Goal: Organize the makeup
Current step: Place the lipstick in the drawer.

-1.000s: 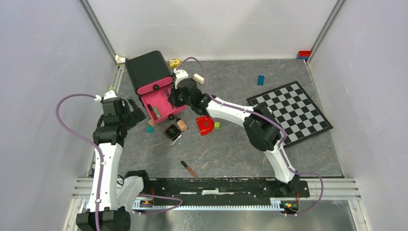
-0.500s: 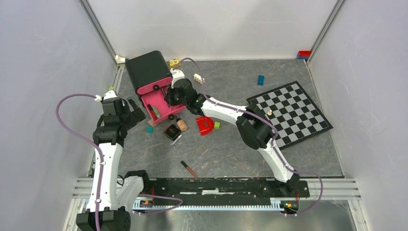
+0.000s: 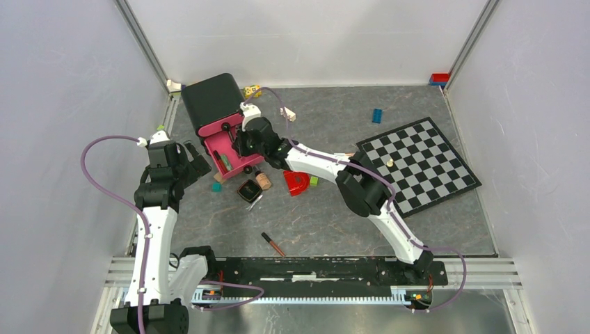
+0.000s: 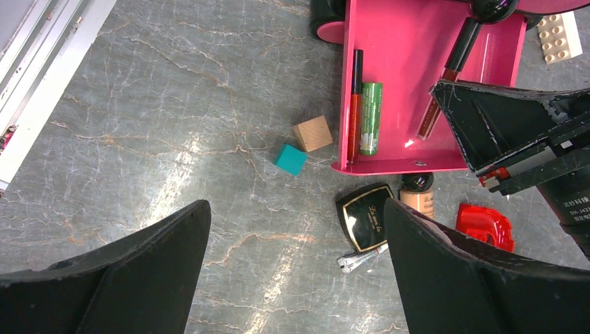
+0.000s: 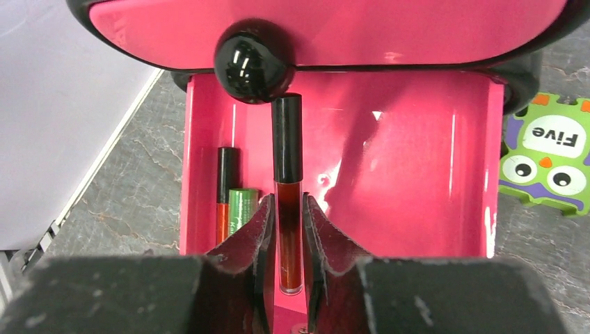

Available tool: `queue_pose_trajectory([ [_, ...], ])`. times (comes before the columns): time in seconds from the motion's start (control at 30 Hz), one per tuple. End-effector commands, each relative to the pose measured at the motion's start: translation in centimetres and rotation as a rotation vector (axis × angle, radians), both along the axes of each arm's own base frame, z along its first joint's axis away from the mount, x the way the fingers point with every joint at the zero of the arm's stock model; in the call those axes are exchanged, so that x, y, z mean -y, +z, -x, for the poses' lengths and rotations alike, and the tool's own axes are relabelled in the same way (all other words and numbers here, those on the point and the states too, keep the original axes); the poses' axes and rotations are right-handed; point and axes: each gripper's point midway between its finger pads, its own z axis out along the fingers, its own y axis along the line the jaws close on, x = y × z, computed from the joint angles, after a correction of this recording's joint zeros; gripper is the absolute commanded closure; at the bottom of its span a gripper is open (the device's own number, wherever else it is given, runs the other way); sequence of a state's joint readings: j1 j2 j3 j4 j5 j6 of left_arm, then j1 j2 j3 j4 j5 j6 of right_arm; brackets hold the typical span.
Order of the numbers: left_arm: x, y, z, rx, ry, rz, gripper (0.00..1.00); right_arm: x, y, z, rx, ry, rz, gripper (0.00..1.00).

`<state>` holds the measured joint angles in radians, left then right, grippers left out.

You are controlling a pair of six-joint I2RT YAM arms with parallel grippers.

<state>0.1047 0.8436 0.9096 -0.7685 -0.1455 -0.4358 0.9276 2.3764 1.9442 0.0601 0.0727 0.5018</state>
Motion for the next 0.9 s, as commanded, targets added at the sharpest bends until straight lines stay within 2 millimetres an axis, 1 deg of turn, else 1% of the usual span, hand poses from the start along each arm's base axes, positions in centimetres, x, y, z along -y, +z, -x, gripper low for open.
queue_pose_trajectory([
  [0.0, 0.2, 0.7, -0.7, 0.038, -0.019, -0.002, 0.0, -1.4, 1.6, -0.4, 0.036, -0.009, -0.053, 1.0],
  [0.13, 0.2, 0.5, -0.7, 0.03, -0.019, 0.0, 0.0, -1.5, 1.2, -0.3, 0.039, -0.014, -0.042, 1.0],
  [0.23, 0.2, 0.5, -0.8, 0.025, -0.02, 0.0, 0.0, -1.3, 1.2, -0.3, 0.044, -0.021, -0.039, 1.0],
  [0.47, 0.0, 0.3, -0.8, 0.016, -0.011, -0.007, 0.0, -1.0, 1.9, 0.1, 0.062, -0.029, -0.024, 1.0],
  [0.67, -0.1, 0.4, -0.7, 0.02, -0.008, -0.011, 0.0, -0.5, 1.2, 0.0, 0.071, -0.06, 0.014, 1.0],
  [0.87, 0.0, 0.4, -0.7, 0.02, -0.011, -0.008, 0.0, -0.6, 0.7, -0.1, 0.071, -0.078, 0.023, 1.0],
])
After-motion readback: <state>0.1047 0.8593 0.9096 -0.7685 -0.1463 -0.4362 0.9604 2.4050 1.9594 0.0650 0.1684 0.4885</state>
